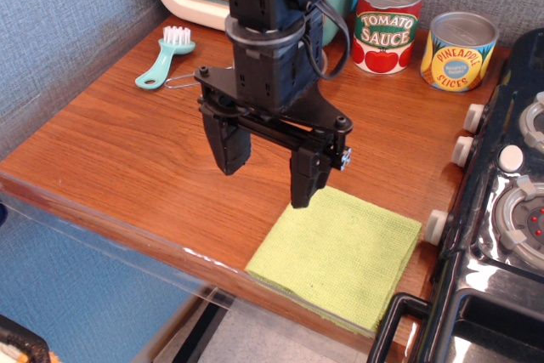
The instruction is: Move croissant to above towel
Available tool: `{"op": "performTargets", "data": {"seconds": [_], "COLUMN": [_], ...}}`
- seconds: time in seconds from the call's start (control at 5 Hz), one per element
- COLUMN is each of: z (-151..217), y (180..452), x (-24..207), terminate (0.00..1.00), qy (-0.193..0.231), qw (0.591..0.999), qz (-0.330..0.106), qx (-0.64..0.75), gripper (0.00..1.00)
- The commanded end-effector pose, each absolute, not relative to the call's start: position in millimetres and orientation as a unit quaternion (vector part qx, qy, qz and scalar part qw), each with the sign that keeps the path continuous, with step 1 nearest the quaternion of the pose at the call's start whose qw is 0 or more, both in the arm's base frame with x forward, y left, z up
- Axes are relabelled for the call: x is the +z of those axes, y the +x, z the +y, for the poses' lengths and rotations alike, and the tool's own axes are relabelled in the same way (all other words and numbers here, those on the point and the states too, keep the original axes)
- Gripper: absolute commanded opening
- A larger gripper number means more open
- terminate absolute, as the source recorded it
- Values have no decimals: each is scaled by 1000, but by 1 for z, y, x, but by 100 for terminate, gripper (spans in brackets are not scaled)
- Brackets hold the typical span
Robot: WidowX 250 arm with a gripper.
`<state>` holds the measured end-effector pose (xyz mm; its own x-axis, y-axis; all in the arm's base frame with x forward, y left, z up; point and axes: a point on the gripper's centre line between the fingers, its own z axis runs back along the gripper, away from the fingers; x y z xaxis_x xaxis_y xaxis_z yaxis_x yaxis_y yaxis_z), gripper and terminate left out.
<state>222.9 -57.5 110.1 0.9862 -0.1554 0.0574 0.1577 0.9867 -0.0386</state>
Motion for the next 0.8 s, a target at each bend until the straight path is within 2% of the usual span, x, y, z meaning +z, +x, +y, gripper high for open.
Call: {"op": "performTargets", "data": {"seconds": [0.0,0.4,0.6], "z": [-57,-20,15], "y": [223,281,328], "x": [110,121,120], "terminate": [0,0,0], "qy": [-21,3,21], "qw": [996,999,996], "qz": [-27,-47,-69], "qx": [-79,-1,44], "gripper": [100,100,100]}}
